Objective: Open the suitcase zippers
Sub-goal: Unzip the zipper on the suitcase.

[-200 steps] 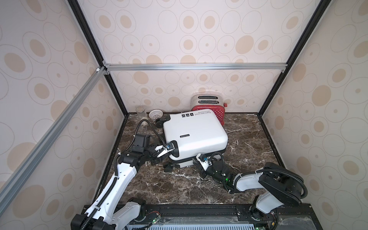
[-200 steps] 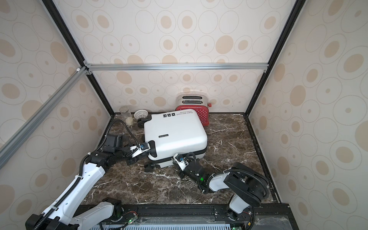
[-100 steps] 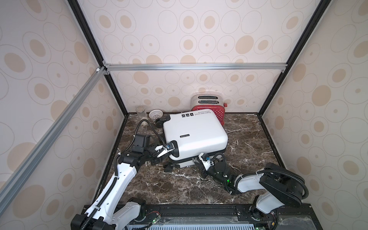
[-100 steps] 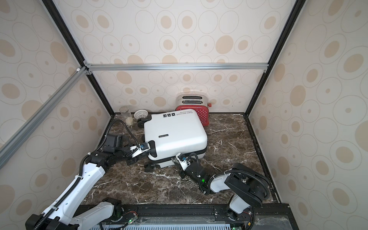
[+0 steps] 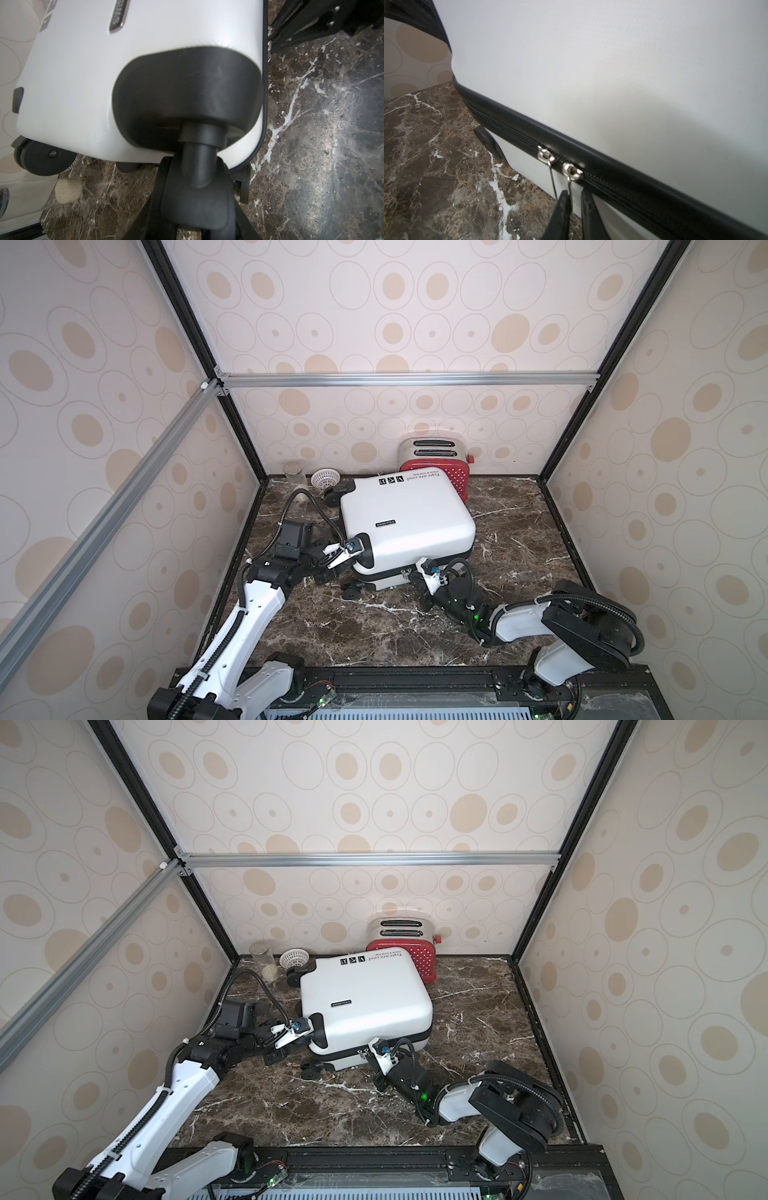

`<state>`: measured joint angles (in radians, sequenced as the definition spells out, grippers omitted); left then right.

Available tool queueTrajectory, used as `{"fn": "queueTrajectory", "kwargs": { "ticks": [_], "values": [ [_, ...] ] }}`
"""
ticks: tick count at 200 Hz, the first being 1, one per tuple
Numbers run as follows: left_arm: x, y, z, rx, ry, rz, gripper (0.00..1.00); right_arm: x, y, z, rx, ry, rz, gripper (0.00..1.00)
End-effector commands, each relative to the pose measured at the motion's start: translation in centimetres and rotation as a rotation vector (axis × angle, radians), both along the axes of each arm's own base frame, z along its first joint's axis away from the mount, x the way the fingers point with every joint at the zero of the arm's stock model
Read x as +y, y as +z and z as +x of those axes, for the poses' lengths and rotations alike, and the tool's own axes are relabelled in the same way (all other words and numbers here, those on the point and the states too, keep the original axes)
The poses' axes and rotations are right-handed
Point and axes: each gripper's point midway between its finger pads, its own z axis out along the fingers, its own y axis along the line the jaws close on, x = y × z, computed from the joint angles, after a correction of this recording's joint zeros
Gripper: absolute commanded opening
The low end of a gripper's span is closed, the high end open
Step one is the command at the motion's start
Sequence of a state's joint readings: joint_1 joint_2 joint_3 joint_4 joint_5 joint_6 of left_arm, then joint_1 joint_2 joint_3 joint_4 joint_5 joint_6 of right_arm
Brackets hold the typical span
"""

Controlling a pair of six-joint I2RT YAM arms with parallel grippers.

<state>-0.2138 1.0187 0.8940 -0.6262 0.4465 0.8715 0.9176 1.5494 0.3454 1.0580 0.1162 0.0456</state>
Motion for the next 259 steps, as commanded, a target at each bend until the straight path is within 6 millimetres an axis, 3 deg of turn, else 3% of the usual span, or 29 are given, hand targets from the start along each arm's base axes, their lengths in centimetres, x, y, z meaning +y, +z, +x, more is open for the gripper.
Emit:
{"fn": "queueTrajectory", "kwargs": {
  "ticks": [1,67,93,107,169,259],
  "values": [
    [0.0,4.9,2.0,-0.154,0.059,-0.088,0.0,-0.4,3.1,1.0,-0.07,-0.049,0.095,0.15],
    [-0.1,4.9,1.8,-0.15,0.057,-0.093,0.0,0.1,4.0,1.3,-0.072,-0.05,0.109,0.14],
    [0.1,4.9,1.9,-0.155,0.066,-0.086,0.0,-0.1,3.9,1.3,-0.074,-0.057,0.108,0.0],
    [0.5,5.3,2.2,-0.171,0.096,-0.077,0.0,-1.0,3.7,1.4,-0.087,-0.093,0.098,0.0],
    [3.4,6.6,3.4,-0.256,0.254,-0.001,0.0,-7.6,3.2,1.9,-0.073,-0.28,-0.008,0.0],
    [2.6,7.3,2.1,-0.285,0.184,-0.025,0.0,-19.3,5.0,5.3,0.036,-0.611,0.07,0.0]
  ]
}}
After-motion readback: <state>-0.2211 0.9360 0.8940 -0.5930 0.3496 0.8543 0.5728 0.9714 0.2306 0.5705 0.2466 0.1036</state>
